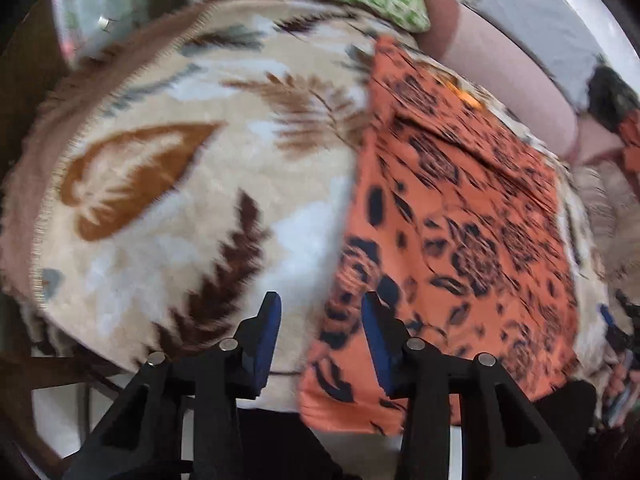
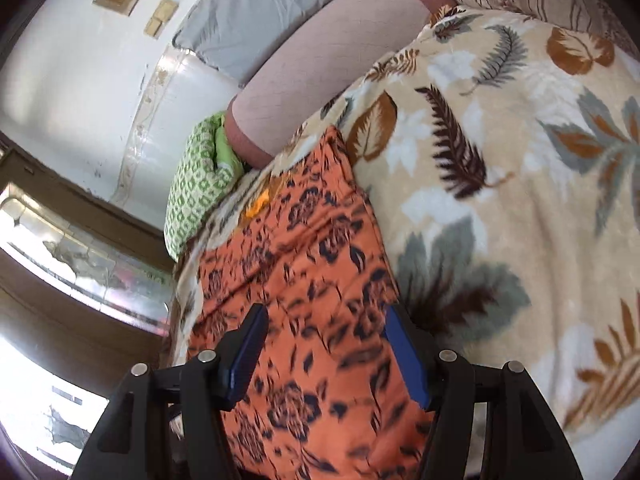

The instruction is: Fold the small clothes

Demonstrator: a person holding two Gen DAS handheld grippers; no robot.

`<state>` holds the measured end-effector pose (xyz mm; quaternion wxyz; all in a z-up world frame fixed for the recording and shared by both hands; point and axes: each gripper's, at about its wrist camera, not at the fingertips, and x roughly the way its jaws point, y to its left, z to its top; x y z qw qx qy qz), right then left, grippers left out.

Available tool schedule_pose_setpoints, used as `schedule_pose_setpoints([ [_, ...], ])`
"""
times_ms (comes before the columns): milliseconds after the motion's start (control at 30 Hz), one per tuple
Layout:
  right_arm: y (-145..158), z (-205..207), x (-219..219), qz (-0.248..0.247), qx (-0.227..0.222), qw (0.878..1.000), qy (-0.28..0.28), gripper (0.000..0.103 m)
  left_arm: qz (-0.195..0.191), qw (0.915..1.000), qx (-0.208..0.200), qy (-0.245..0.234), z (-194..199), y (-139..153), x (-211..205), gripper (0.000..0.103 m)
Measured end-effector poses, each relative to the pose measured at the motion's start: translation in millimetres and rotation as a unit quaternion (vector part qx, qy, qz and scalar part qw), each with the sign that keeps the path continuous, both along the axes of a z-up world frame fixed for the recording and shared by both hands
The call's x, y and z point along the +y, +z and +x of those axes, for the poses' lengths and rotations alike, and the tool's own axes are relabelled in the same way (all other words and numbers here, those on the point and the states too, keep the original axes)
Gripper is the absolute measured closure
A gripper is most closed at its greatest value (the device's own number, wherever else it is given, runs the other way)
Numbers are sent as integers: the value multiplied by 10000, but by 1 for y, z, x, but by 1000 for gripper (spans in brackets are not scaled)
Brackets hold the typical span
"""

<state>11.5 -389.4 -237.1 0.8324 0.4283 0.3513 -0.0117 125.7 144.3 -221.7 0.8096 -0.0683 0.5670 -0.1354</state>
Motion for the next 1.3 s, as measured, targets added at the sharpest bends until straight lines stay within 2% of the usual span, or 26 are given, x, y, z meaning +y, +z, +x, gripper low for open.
schedule_pose_setpoints([
  [67,-2,-10,1,-31,204,9997,155,38,-47,9999,125,-3,3,-8,-2,60],
  [167,-7,-21,-1,-20,380,9984,411,38,-315,9991,163,-235,9,-13,-8,60],
  [233,-11,-29,-6,19,507,9977,455,38,-233,9992,80,-320,15,-14,-14,60],
  [367,-25,-41,-20,487,557,9958,542,38,-264,9979,239,-548,31,-20,-28,60],
  [400,-28,-42,-21,568,573,9951,579,38,-264,9970,288,-672,32,-21,-33,65],
  [433,-32,-41,-23,646,603,9940,640,38,-270,9961,306,-783,32,-22,-38,76],
  [467,-37,-40,-24,728,647,9928,697,38,-241,9953,328,-883,31,-22,-41,82],
  [567,-49,-34,-26,836,721,9909,766,38,-66,9935,266,-1102,25,-20,-47,92],
  [700,-70,-16,-26,879,926,9872,959,38,7,9912,334,-1281,25,-20,-50,92],
  [767,-80,-5,-22,951,955,9842,1153,37,-26,9903,331,-1352,24,-18,-47,84],
  [800,-80,-2,-21,992,882,9835,1226,38,-93,9901,353,-1352,25,-19,-45,75],
  [933,-82,13,-4,1059,855,9728,1873,39,-347,9875,383,-1490,27,-20,-47,74],
  [967,-80,15,3,950,896,9700,2049,42,-332,9867,369,-1547,25,-20,-48,78],
  [1000,-79,16,8,860,926,9674,2193,49,-278,9859,349,-1615,25,-20,-49,87],
  [1033,-77,18,13,828,976,9639,2337,55,-241,9850,337,-1678,25,-19,-50,89],
  [1067,-77,19,18,816,1047,9606,2443,68,-226,9840,317,-1738,25,-18,-51,91],
  [1133,-73,22,30,496,1231,9556,2630,75,-181,9823,269,-1843,24,-16,-50,93],
  [1167,-69,22,36,331,1257,9533,2728,82,-178,9822,273,-1852,24,-16,-50,93],
  [1233,-60,24,46,140,1194,9519,2817,83,-110,9820,272,-1866,26,-17,-48,88],
  [1267,-56,27,52,40,1196,9522,2811,83,8,9821,273,-1861,25,-19,-47,83],
  [1300,-56,29,55,-128,1288,9505,2823,83,130,9820,273,-1865,25,-21,-47,73],
])
